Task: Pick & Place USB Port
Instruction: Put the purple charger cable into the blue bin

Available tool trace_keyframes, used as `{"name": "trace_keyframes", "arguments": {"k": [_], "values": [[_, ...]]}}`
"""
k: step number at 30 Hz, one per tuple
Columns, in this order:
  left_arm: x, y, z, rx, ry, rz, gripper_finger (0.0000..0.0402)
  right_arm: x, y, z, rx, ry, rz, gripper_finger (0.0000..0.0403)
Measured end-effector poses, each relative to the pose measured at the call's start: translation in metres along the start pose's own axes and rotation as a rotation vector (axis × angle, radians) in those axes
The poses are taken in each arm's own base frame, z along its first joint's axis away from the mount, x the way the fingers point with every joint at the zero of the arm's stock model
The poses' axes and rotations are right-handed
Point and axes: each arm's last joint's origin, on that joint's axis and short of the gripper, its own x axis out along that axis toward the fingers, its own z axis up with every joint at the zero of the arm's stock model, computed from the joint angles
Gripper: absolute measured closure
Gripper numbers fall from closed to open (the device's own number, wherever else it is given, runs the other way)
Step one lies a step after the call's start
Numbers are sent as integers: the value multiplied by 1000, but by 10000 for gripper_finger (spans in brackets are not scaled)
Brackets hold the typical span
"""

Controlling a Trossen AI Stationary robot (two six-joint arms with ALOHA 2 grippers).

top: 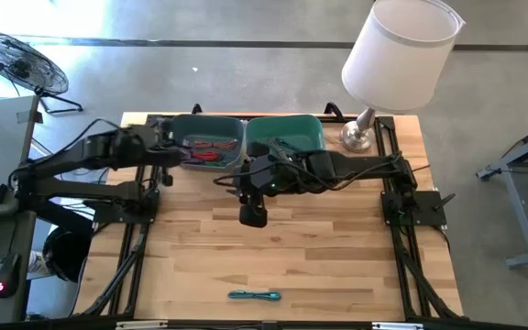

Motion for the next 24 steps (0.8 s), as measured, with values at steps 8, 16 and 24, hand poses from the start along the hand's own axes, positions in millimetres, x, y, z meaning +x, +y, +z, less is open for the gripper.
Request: {"name": "trace_keyframes", "arguments": {"k": [8, 16, 24], "values": [[62, -6, 1, 207, 342, -125, 381, 0, 1, -5, 22, 48, 7, 253], [117, 13, -29, 133, 601, -205, 381, -2, 7, -5, 29, 51, 28, 253], [122, 29, -43, -15, 548, -216, 303, -5, 18, -5, 14, 49, 51, 253]]}}
